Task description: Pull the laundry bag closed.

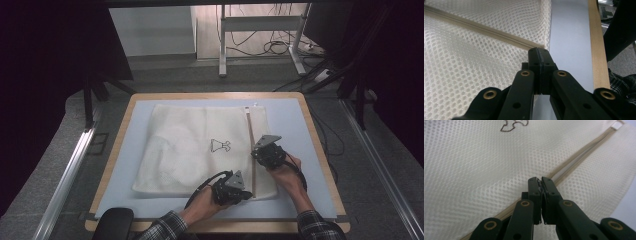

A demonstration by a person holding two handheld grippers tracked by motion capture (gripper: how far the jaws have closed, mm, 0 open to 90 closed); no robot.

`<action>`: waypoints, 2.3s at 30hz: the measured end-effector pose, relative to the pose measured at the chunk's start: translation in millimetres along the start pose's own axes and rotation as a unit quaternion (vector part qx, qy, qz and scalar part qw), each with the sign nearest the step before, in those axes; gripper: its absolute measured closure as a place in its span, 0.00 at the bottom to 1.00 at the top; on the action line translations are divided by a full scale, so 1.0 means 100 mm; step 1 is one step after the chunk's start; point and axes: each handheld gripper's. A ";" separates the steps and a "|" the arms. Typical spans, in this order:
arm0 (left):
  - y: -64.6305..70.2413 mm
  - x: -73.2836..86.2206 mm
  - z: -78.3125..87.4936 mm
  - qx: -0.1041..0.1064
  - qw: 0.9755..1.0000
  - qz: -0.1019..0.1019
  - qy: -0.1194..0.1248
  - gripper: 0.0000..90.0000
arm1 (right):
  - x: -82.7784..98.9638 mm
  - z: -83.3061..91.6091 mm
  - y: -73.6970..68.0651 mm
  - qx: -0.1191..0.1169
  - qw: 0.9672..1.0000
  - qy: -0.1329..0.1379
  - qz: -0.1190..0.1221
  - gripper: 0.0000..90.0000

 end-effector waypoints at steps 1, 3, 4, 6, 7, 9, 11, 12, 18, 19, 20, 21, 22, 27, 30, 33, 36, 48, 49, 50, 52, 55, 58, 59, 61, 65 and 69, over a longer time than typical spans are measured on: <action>0.00 0.00 0.00 0.000 1.000 0.000 0.000 1.00 | 0.00 -0.01 0.01 0.001 1.000 0.001 0.000 0.96; 0.00 0.00 0.00 0.000 1.000 0.000 0.000 1.00 | 0.00 -0.02 0.02 0.004 1.000 0.000 -0.002 0.96; 0.00 0.00 0.00 0.000 1.000 -0.001 0.000 1.00 | 0.00 -0.02 0.02 0.004 1.000 0.000 -0.002 0.96; 0.00 0.00 0.00 -0.001 1.000 -0.001 0.000 1.00 | -0.02 -0.05 0.04 0.004 1.000 -0.003 -0.001 0.96; 0.00 0.00 0.00 -0.001 1.000 -0.001 -0.001 1.00 | -0.02 -0.05 0.04 0.004 1.000 -0.003 -0.001 0.96; 0.00 0.00 0.00 -0.001 1.000 -0.003 -0.001 1.00 | -0.03 -0.06 0.04 0.008 1.000 -0.004 0.001 0.96; 0.01 0.00 0.00 -0.002 1.000 -0.003 -0.001 1.00 | -0.04 -0.07 0.06 0.011 1.000 -0.004 0.002 0.96; 0.01 0.00 0.00 -0.002 1.000 -0.004 -0.001 1.00 | -0.05 -0.09 0.07 0.015 1.000 -0.004 0.001 0.96; 0.01 0.00 0.00 -0.003 1.000 -0.004 -0.001 1.00 | -0.07 -0.14 0.10 0.015 1.000 -0.008 0.003 0.96; 0.01 0.00 0.00 -0.003 1.000 -0.004 -0.001 1.00 | -0.08 -0.15 0.10 0.016 1.000 -0.010 0.003 0.96; 0.01 0.00 0.00 -0.004 1.000 -0.004 -0.001 1.00 | -0.09 -0.16 0.11 0.019 1.000 -0.010 0.005 0.96; 0.01 0.00 0.00 -0.004 1.000 -0.004 -0.001 1.00 | -0.09 -0.17 0.12 0.021 1.000 -0.009 0.005 0.96; 0.02 0.00 0.00 -0.004 1.000 -0.005 -0.001 1.00 | -0.10 -0.18 0.12 0.021 1.000 -0.010 0.003 0.96; 0.02 0.00 0.00 -0.005 1.000 -0.006 -0.001 1.00 | -0.12 -0.21 0.15 0.019 1.000 -0.011 0.001 0.96; 0.02 0.00 0.00 -0.006 1.000 -0.007 -0.001 1.00 | -0.13 -0.23 0.16 0.022 1.000 -0.012 0.003 0.96; 0.03 0.00 0.00 -0.007 1.000 -0.008 -0.001 1.00 | -0.15 -0.24 0.17 0.028 1.000 -0.010 0.001 0.96; 0.03 0.00 0.00 -0.007 1.000 -0.008 -0.001 1.00 | -0.17 -0.25 0.21 0.029 1.000 -0.008 -0.005 0.96; 0.03 0.00 0.00 -0.010 1.000 -0.016 -0.002 1.00 | -0.23 -0.38 0.33 0.040 0.999 -0.010 -0.013 0.96; 0.03 0.00 0.00 -0.010 1.000 -0.016 -0.002 1.00 | -0.23 -0.40 0.34 0.038 0.999 -0.009 -0.016 0.96; 0.03 0.00 0.00 -0.010 1.000 -0.016 -0.002 1.00 | -0.23 -0.40 0.34 0.038 0.999 -0.009 -0.016 0.96; 0.03 0.00 0.00 -0.010 1.000 -0.016 -0.002 1.00 | -0.24 -0.43 0.34 0.040 0.999 -0.010 -0.009 0.96; 0.04 0.00 0.00 -0.011 1.000 -0.016 -0.001 1.00 | -0.26 -0.44 0.35 0.047 0.999 -0.012 -0.013 0.96; 0.04 0.00 0.00 -0.012 1.000 -0.016 0.001 1.00 | -0.27 -0.46 0.40 0.048 0.999 -0.011 -0.017 0.96; 0.04 0.00 0.00 -0.011 1.000 -0.016 0.000 1.00 | -0.27 -0.47 0.40 0.046 0.999 -0.010 -0.019 0.96; 0.04 0.00 0.00 -0.011 1.000 -0.016 -0.001 1.00 | -0.29 -0.49 0.43 0.044 0.999 -0.012 -0.019 0.96; 0.04 0.00 0.00 -0.012 1.000 -0.016 0.001 1.00 | -0.30 -0.51 0.45 0.047 0.999 -0.012 -0.019 0.96; 0.04 0.00 0.00 -0.011 1.000 -0.016 -0.001 1.00 | -0.31 -0.52 0.49 0.040 0.999 -0.012 -0.023 0.96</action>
Point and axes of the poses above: each handheld gripper's, and its own axes: z roughly backward along the jaws, x roughly out of its underside, y roughly to its right, and after that the axes turned 4 degrees about y, right-handed
